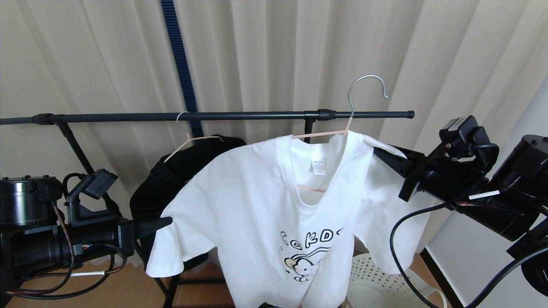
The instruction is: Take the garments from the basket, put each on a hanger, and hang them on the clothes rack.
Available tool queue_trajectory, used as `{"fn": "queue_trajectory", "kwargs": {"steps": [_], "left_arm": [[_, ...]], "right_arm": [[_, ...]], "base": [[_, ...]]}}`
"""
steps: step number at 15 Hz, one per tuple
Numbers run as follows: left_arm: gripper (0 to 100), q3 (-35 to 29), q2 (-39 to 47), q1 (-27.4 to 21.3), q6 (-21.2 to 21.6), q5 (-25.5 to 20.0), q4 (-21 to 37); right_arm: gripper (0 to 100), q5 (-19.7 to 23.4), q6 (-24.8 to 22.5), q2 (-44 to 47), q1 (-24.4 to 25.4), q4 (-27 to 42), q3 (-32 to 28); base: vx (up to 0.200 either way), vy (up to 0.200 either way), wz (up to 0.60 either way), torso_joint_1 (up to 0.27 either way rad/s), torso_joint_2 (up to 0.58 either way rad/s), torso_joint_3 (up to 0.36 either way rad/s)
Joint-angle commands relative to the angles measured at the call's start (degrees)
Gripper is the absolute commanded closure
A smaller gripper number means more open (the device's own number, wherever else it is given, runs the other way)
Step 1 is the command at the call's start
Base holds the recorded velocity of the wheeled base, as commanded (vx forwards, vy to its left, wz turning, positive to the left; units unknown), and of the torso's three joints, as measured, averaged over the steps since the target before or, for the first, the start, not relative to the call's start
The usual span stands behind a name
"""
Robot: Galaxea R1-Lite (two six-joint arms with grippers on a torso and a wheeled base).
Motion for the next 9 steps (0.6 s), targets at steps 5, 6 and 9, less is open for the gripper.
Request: {"fn": "queue_trajectory", "kwargs": {"steps": [5,6,9], "left_arm": [[0,-2.18,-0.59,-1.49,-1.58,-0.06,-0.02],[0,-4.37,-2.08,-3.16,-3.78,-0.06,0.06],[0,-11.58,-3.66,-7.64,-5.45,0.29,1.12]], "right_arm": [[100,0.03,-0.04,0.66,0.15,0.33,0.55],[100,-0.05,-0.04,0.66,0.41,0.86,0.72],[100,-0.05,-0.13,1.10,2.43,1.21,1.25]], "base": [[0.000,0.000,0.00,0.000,0.00,0.000],[0.000,0.000,0.00,0.000,0.00,0.000],[0.000,0.000,0.00,0.000,0.00,0.000]]}}
